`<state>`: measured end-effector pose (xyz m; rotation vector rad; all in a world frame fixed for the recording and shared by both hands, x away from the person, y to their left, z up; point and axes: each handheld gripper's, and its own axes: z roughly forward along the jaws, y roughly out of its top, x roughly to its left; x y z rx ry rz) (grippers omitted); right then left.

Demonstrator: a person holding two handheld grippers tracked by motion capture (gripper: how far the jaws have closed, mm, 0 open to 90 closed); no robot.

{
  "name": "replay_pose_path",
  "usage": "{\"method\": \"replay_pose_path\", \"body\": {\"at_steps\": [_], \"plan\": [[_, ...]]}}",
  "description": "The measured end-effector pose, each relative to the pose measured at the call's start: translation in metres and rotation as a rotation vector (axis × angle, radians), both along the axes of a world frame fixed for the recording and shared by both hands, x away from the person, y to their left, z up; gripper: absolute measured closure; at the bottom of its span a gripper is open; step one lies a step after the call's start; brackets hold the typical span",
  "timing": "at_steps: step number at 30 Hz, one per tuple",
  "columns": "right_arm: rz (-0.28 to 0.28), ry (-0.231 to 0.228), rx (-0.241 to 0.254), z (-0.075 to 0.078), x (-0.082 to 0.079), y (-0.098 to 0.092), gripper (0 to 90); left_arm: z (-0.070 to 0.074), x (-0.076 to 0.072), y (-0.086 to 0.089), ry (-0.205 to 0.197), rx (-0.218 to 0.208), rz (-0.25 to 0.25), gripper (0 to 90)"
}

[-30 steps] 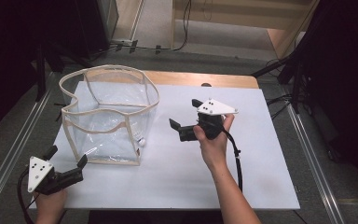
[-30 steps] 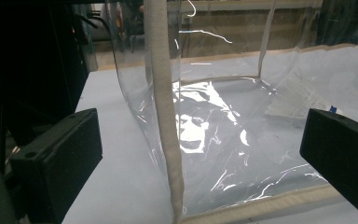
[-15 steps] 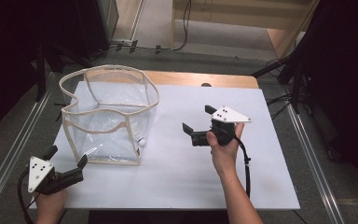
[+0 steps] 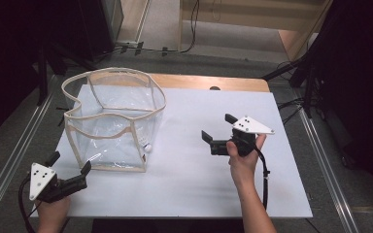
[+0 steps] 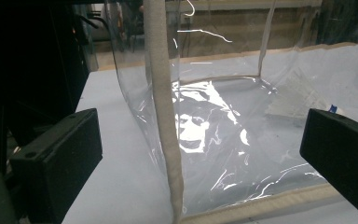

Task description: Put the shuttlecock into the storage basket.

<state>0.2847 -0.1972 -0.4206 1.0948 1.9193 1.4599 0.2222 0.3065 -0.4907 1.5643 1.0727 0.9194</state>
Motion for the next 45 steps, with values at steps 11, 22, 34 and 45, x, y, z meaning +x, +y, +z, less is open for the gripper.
{"method": "replay_pose_path", "body": {"at_steps": [11,22,34,45], "plan": [[-0.046,0.009,0.000,-0.008,-0.011,-0.023,0.0,0.000,0.000,-0.001,0.002,0.007,-0.001,0.0],[-0.099,0.023,0.003,-0.019,-0.025,-0.050,0.0,0.000,0.000,-0.001,0.003,0.010,0.000,0.0],[-0.136,0.032,0.007,-0.036,-0.040,-0.069,0.0,0.000,0.000,-0.001,0.003,0.010,-0.001,0.0],[-0.158,0.041,0.002,-0.052,-0.054,-0.084,0.0,0.000,0.000,-0.001,0.002,0.011,-0.001,0.0]]}}
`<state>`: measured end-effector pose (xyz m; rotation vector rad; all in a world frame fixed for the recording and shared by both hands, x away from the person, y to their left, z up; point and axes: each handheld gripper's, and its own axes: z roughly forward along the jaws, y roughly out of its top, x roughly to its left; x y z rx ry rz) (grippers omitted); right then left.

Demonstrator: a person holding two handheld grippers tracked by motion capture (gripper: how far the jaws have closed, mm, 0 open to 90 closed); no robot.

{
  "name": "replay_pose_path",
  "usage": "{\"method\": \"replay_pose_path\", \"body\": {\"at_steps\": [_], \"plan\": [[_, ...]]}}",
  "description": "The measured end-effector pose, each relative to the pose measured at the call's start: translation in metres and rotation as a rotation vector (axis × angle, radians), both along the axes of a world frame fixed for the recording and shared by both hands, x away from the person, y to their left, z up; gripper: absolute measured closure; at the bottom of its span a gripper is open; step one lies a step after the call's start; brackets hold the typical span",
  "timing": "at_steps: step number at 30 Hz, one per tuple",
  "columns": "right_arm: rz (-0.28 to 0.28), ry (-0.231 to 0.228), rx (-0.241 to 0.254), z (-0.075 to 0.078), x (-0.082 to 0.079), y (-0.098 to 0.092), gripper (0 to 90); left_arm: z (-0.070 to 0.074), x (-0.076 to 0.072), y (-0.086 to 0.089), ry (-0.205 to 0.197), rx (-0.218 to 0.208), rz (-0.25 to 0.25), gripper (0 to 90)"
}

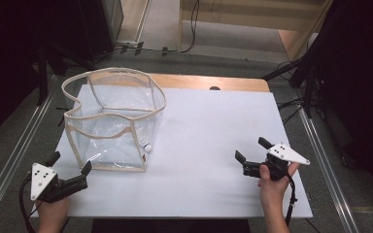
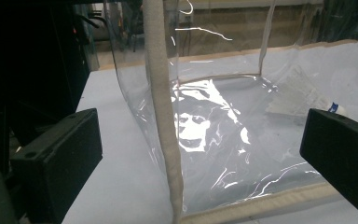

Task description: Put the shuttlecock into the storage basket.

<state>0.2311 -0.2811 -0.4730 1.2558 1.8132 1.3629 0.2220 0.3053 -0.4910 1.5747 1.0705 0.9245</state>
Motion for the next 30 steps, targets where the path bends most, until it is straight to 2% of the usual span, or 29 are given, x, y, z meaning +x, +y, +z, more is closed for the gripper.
{"method": "replay_pose_path", "body": {"at_steps": [10,30], "plan": [[-0.024,0.020,-0.007,-0.010,-0.010,-0.014,0.0,0.000,0.000,0.000,-0.001,0.001,0.002,0.0],[-0.056,0.010,-0.014,-0.024,-0.024,-0.041,0.0,0.000,0.000,0.000,-0.002,0.005,0.000,0.0]]}}
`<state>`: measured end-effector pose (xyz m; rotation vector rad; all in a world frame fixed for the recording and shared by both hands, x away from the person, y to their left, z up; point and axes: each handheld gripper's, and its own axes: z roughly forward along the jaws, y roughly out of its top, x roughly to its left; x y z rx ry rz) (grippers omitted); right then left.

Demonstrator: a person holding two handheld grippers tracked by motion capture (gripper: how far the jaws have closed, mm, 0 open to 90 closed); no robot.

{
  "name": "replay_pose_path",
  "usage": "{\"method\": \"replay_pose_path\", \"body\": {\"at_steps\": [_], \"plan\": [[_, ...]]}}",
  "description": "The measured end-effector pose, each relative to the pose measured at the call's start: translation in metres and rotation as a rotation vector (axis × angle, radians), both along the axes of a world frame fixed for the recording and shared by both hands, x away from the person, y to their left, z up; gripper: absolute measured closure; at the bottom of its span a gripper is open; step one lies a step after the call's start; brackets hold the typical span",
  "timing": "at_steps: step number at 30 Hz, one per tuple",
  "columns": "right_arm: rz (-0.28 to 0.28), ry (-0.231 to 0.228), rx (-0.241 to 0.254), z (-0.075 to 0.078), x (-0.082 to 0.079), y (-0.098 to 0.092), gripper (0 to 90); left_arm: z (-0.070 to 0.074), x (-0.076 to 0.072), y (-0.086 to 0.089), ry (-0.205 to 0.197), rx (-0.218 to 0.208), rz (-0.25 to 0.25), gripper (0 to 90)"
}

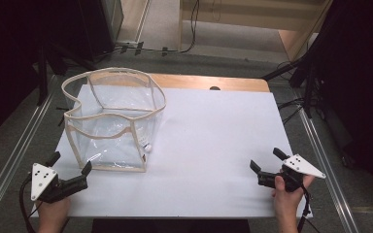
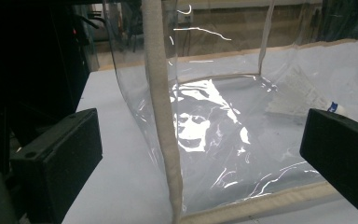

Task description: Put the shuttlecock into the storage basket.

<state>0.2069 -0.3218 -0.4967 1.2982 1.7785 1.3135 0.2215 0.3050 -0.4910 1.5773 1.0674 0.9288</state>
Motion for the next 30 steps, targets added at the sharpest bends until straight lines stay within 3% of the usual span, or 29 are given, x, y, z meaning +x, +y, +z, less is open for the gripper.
{"method": "replay_pose_path", "body": {"at_steps": [18,30], "plan": [[-0.068,-0.003,0.037,-0.010,-0.015,-0.034,0.0,0.000,0.000,0.001,-0.004,-0.011,-0.007,0.0],[-0.073,0.013,0.037,-0.014,-0.013,-0.034,0.0,0.000,0.000,0.002,-0.007,-0.015,-0.012,0.0]]}}
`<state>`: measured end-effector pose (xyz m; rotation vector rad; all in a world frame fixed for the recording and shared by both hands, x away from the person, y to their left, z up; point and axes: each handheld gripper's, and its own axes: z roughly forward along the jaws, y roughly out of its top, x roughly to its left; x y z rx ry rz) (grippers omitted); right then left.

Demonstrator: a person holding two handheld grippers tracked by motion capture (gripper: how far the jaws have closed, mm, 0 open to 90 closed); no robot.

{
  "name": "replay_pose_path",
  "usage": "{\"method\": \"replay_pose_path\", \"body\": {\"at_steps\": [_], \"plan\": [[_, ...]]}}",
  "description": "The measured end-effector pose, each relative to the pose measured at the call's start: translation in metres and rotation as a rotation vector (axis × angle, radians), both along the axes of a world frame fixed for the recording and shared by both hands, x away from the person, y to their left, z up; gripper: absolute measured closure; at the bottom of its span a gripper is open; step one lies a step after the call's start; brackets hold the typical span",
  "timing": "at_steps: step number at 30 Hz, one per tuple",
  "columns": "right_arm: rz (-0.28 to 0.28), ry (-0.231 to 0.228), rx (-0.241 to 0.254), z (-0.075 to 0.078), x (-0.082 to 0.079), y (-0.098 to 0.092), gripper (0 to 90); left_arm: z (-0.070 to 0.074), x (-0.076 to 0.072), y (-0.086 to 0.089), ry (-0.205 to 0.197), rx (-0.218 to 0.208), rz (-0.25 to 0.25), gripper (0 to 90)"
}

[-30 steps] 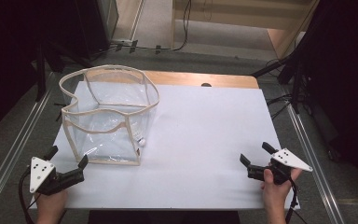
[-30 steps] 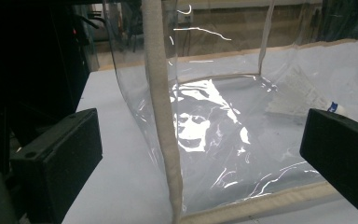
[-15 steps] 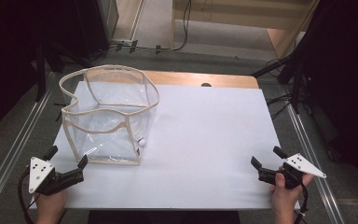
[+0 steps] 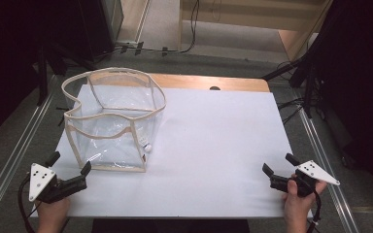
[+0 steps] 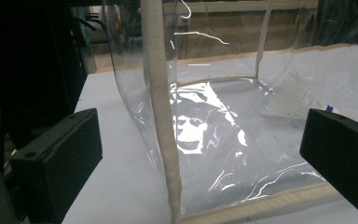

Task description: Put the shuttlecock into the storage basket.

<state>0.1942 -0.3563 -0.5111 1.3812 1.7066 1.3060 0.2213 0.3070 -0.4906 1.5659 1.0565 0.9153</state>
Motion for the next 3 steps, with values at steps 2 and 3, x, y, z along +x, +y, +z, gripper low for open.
{"method": "replay_pose_path", "body": {"at_steps": [2,3], "plan": [[-0.001,-0.002,0.003,-0.0001,-0.0002,-0.0011,0.0,0.0000,0.0002,-0.0003,0.001,0.001,0.002,0.0],[0.000,-0.004,0.003,-0.0001,-0.0001,-0.0013,0.0,-0.0001,0.0002,-0.0004,0.000,0.001,0.003,0.0]]}}
